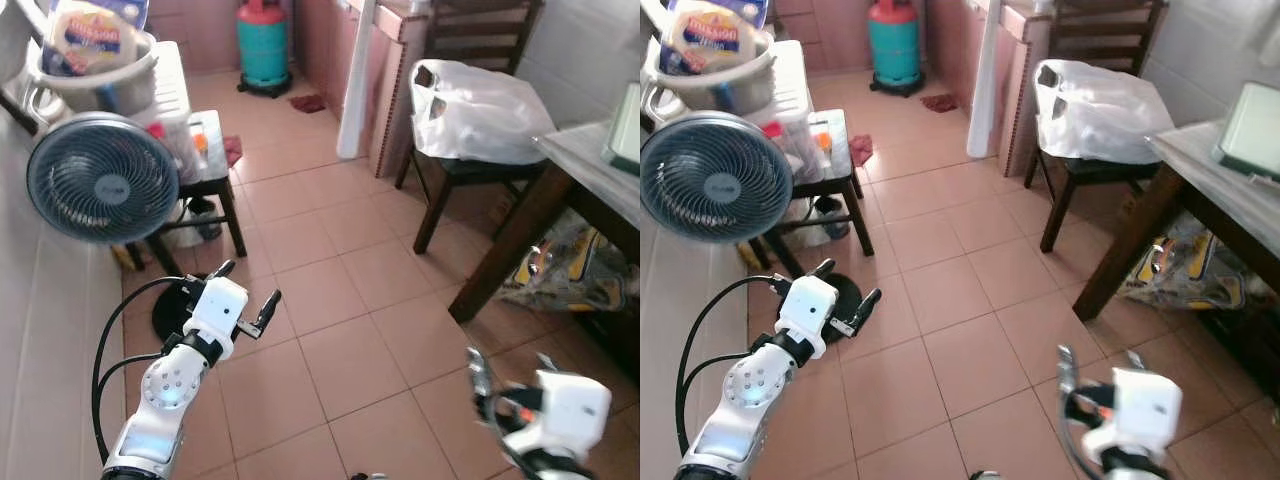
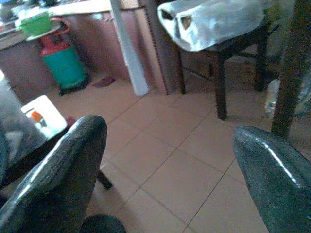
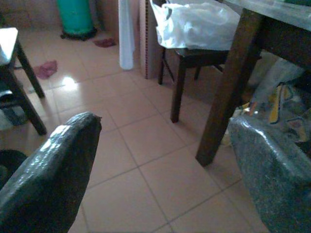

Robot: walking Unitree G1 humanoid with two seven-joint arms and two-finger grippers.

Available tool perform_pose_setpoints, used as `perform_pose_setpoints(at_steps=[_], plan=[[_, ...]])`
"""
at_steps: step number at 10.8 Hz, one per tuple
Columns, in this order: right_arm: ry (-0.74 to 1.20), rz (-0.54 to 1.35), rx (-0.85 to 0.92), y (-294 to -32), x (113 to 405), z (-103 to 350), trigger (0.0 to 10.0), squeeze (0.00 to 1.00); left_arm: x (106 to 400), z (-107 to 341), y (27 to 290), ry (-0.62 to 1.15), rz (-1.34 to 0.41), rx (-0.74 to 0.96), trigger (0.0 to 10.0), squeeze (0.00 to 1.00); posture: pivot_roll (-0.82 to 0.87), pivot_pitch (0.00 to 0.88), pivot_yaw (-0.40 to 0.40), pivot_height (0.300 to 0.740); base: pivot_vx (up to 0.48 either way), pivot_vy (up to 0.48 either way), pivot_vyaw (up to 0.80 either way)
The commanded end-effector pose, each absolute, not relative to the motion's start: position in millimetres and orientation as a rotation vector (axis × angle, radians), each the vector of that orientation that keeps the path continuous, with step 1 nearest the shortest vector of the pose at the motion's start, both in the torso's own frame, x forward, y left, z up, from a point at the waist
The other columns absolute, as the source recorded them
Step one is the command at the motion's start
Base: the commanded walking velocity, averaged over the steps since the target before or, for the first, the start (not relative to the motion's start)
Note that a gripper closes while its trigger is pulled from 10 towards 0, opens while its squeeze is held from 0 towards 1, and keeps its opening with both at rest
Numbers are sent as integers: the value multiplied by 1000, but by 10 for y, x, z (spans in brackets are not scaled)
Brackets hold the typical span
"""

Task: Setting the table

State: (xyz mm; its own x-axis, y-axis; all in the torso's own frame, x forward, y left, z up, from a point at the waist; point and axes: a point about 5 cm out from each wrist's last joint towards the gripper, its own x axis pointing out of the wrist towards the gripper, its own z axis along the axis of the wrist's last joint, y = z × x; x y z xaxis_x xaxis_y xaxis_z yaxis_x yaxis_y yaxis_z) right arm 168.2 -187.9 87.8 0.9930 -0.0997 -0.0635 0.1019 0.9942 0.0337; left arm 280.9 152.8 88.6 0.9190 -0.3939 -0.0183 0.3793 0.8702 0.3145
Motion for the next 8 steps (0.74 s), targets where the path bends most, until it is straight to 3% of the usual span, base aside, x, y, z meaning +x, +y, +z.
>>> perform_pose_setpoints(at_steps=[1,8], plan=[[60,-97,34,-1827,1671,899,10000,0,2836,948,1456,-74,-425,331,10000,0,89,117,10,740,0,0,-800],[43,-72,50,-1771,1789,937,10000,0,2839,890,1380,-62,-399,287,10000,0,95,110,-23,740,0,0,-800]])
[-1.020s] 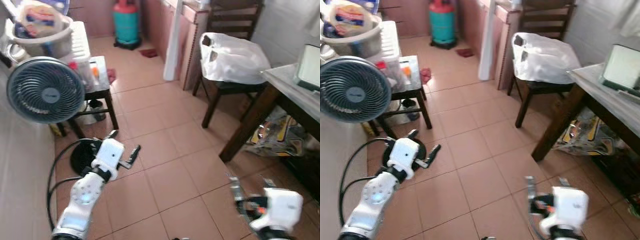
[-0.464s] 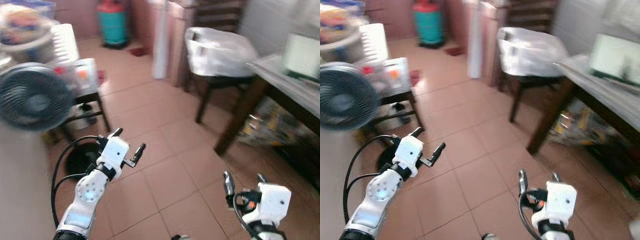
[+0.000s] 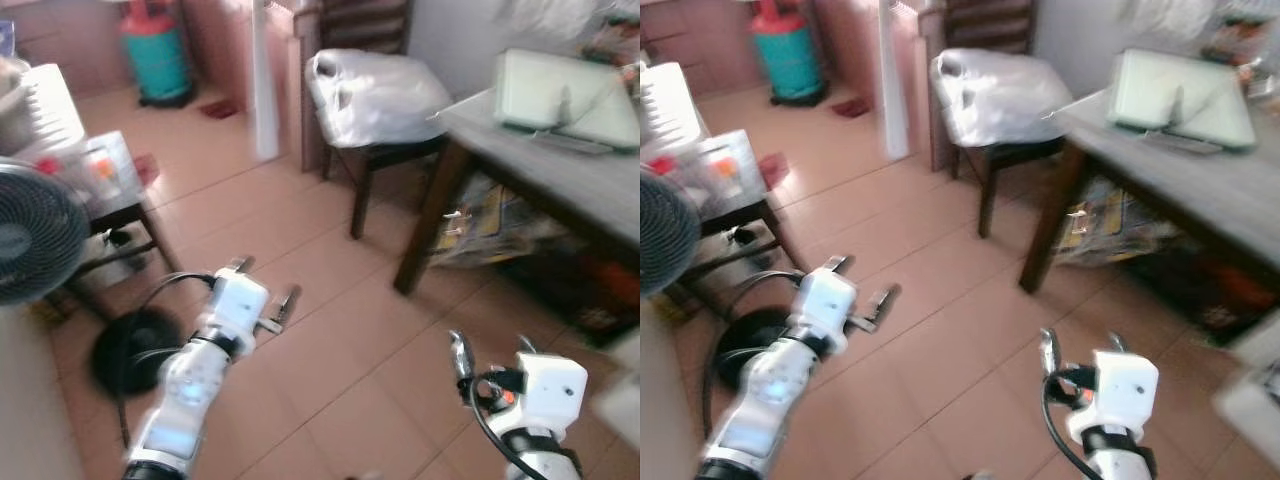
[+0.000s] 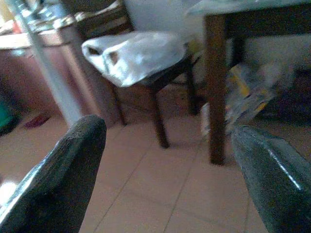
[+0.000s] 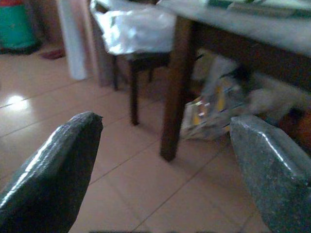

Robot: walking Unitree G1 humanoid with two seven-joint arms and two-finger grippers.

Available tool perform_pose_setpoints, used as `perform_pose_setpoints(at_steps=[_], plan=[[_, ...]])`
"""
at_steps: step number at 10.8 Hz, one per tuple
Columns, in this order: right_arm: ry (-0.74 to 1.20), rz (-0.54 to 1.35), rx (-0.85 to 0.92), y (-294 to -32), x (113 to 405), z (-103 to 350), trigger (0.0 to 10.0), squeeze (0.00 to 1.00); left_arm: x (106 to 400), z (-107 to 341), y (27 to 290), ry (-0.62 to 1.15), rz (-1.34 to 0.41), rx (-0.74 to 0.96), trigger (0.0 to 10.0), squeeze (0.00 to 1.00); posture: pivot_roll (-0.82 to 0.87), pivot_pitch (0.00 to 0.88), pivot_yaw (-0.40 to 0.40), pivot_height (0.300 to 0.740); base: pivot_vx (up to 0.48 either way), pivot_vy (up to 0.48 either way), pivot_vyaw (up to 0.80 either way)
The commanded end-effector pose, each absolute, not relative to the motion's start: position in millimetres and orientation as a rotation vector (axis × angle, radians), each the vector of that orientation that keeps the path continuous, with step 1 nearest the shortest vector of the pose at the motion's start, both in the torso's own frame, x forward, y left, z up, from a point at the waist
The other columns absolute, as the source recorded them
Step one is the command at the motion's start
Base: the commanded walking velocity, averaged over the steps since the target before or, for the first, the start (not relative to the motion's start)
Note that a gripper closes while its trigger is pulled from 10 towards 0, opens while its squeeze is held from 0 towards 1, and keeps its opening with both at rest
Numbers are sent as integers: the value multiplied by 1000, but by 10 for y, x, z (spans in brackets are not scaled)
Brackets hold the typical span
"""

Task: Setting the table

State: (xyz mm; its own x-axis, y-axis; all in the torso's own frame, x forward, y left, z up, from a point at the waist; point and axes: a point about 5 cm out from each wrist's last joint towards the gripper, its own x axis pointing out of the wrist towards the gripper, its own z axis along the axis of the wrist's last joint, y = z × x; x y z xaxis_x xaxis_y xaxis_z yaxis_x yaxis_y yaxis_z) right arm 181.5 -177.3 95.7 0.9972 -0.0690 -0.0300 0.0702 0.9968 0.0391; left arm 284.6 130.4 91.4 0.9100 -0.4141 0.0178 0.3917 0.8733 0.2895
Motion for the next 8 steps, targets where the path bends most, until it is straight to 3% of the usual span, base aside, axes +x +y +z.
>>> perform_pose_setpoints(at_steps=[1,8], plan=[[41,-70,51,-1762,1800,944,10000,0,2842,896,1390,-70,-397,301,10000,0,99,112,-24,740,0,0,-800],[51,-86,56,-1756,1779,921,10000,0,2860,860,1391,-63,-403,322,10000,0,83,118,-3,740,0,0,-800]])
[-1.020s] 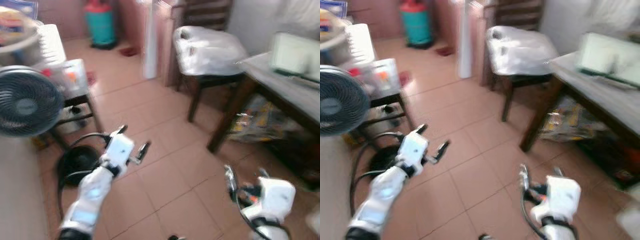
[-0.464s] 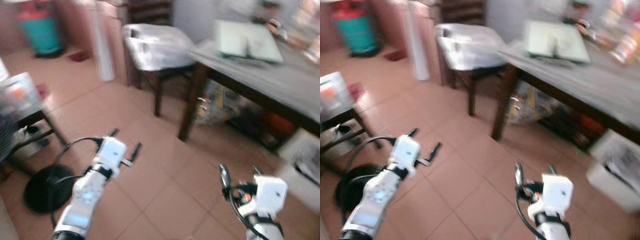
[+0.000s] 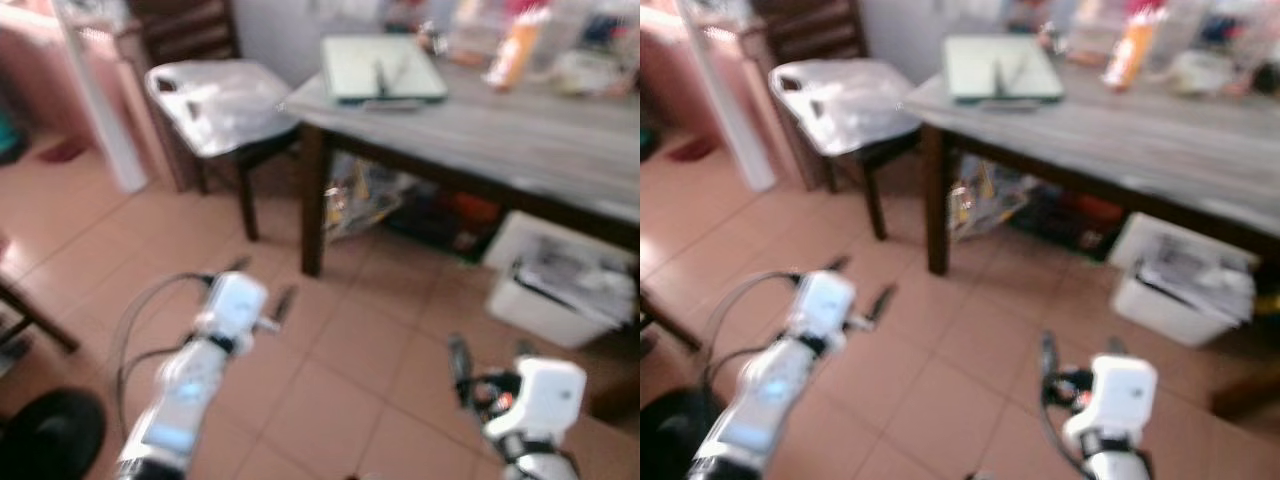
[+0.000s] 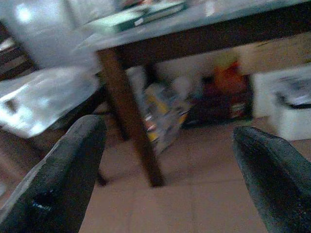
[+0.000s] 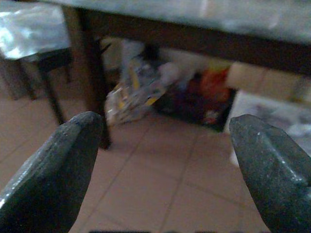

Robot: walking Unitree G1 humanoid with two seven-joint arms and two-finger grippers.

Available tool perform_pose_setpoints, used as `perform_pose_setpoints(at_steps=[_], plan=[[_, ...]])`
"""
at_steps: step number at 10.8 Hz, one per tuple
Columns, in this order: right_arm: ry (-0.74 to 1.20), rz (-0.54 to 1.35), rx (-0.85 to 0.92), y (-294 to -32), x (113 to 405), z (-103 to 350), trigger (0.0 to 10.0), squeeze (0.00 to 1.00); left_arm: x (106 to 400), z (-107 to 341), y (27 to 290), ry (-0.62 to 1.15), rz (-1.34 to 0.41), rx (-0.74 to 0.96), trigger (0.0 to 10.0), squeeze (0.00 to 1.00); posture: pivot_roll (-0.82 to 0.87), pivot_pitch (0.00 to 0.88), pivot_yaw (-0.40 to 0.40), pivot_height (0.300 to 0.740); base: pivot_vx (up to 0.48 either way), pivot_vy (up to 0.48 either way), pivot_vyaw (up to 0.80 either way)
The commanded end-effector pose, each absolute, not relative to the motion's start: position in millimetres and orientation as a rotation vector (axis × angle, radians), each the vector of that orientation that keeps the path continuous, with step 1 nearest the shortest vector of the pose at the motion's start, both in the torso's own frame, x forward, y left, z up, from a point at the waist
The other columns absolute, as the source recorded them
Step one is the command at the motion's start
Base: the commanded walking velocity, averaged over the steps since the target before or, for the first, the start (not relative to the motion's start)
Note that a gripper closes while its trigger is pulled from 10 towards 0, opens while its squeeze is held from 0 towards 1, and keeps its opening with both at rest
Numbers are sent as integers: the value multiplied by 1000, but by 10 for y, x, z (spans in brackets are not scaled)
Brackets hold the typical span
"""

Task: Setting the table

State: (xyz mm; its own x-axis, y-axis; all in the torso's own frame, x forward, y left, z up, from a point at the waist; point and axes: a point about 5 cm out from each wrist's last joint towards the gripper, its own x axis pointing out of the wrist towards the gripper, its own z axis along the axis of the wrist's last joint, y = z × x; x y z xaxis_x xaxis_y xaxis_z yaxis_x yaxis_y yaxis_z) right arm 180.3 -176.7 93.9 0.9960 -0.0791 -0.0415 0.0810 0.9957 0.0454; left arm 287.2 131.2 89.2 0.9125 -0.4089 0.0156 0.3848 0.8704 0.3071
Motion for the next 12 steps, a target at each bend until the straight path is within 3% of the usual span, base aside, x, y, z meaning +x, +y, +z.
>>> perform_pose_setpoints(at_steps=[1,4,12], plan=[[47,-87,54,-1747,1782,927,10000,0,2876,870,1400,-73,-386,328,10000,0,83,116,-1,740,0,0,-800],[18,-68,34,-1760,1862,984,10000,0,2928,895,1377,-100,-359,334,10000,0,87,87,-18,740,0,0,-648],[-39,-103,57,-1655,2038,963,10000,0,3088,1012,1387,-160,-370,399,10000,0,109,47,67,740,0,0,0]])
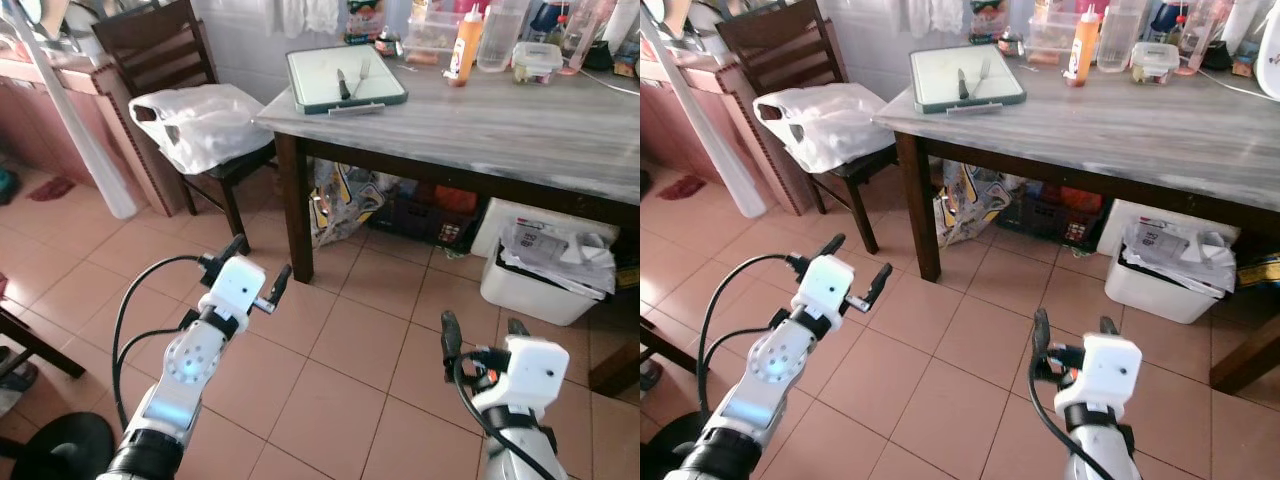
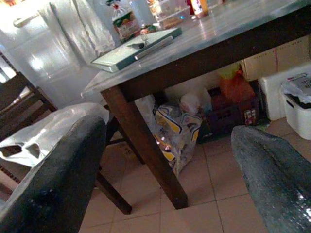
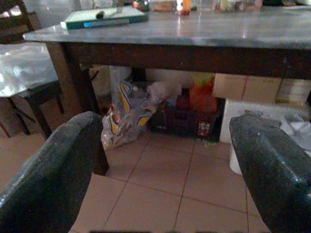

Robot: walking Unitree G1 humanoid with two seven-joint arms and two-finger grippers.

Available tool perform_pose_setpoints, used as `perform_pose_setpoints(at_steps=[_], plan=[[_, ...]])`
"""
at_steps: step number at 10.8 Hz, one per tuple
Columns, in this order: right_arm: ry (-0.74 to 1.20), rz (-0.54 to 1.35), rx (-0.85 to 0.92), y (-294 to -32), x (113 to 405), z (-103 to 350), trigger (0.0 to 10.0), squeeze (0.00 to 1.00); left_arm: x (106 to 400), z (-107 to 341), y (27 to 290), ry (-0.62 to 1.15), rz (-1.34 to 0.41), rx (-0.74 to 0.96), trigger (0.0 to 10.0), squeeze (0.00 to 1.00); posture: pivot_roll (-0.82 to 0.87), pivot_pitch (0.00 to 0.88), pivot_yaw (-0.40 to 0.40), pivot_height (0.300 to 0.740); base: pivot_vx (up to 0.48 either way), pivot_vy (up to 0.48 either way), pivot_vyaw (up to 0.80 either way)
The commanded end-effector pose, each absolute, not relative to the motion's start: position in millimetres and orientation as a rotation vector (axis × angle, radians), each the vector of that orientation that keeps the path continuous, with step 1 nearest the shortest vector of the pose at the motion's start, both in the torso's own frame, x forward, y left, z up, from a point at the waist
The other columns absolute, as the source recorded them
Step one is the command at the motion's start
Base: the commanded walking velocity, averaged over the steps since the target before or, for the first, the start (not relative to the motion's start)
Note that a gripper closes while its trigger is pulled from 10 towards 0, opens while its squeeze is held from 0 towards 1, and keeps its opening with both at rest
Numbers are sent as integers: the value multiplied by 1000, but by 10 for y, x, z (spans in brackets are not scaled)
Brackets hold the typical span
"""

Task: Setting the table

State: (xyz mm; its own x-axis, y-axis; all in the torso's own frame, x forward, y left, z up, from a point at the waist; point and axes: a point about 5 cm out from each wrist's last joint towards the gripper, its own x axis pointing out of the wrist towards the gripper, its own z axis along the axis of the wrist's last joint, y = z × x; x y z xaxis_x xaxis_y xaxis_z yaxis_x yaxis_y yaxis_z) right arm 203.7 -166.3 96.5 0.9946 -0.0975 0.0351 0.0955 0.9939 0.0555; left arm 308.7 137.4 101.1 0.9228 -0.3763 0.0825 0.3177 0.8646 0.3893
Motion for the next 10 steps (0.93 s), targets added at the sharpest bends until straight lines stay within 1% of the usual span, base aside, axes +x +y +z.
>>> perform_pose_setpoints(at_steps=[1,2,3,5,6,8,9,10], plan=[[-42,-88,49,-1633,2034,973,10000,0,3099,968,1417,-126,-344,379,10000,0,105,51,62,740,0,0,0],[-36,-88,46,-1651,2010,967,10000,0,3089,933,1458,-103,-324,369,10000,0,103,57,54,740,0,0,0],[-28,-92,34,-1707,1976,961,10000,0,3024,863,1573,-64,-309,365,10000,0,103,62,39,740,0,0,0],[-29,-78,22,-1720,1983,969,10000,0,2902,799,1762,-37,-272,367,10000,0,116,74,21,740,0,0,0],[-28,-73,19,-1718,1984,968,10000,0,2880,784,1796,-26,-249,354,10000,0,118,75,20,740,0,0,0],[-9,-64,18,-1729,1938,954,10000,0,2737,692,1875,-3,-221,334,10000,0,124,87,-6,740,0,0,0],[-2,-65,16,-1745,1931,949,10000,0,2730,683,1873,-2,-222,331,10000,0,124,88,-8,740,0,0,0],[4,-63,13,-1757,1927,945,10000,0,2713,671,1878,5,-225,325,10000,0,120,90,-9,740,0,0,-800]])
